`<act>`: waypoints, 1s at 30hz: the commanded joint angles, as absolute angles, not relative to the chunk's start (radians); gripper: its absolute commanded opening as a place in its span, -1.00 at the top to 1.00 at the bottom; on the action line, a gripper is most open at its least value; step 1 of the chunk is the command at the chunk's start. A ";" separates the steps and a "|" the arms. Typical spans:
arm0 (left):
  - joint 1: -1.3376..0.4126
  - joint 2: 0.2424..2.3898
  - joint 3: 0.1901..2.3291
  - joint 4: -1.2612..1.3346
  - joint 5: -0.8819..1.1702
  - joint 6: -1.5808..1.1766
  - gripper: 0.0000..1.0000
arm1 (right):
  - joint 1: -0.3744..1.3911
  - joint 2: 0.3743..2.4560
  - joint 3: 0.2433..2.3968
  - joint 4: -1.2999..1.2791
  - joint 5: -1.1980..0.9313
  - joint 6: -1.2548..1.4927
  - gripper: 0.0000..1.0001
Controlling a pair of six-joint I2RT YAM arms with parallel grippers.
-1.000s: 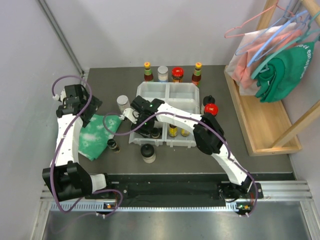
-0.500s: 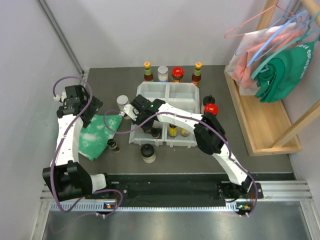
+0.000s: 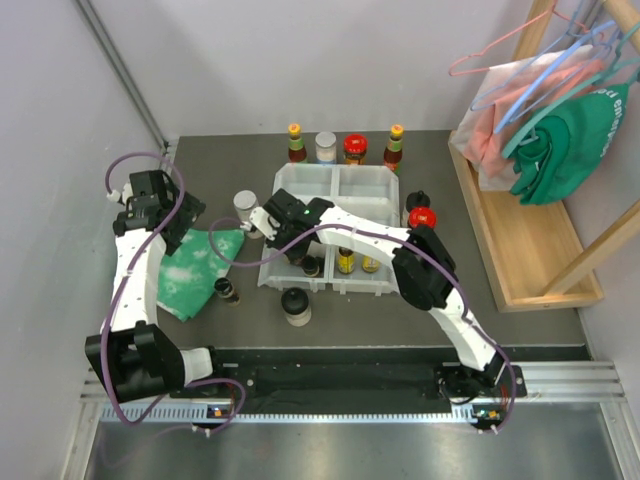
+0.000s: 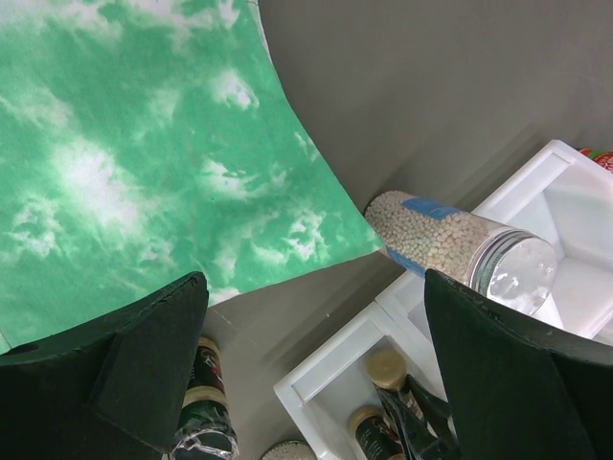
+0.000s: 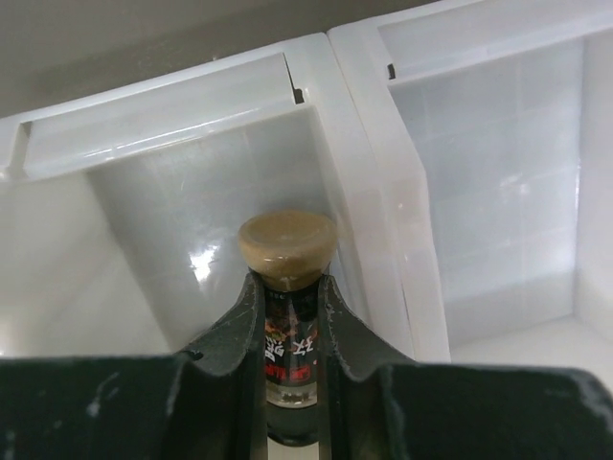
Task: Organize the condiment bottles
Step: Move the bottle to the storage box.
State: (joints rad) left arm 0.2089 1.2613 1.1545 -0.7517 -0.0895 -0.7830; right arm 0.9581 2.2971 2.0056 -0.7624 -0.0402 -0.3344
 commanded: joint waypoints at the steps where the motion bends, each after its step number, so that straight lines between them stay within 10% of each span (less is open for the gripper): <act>1: 0.216 1.258 1.152 -0.698 -0.081 -0.770 -0.98 | 0.950 2.158 1.997 -0.666 0.029 -0.316 1.00; 30: 0.215 1.235 1.143 -0.644 0.054 -0.652 -0.98 | 0.914 2.060 2.028 -0.482 0.130 -0.166 1.00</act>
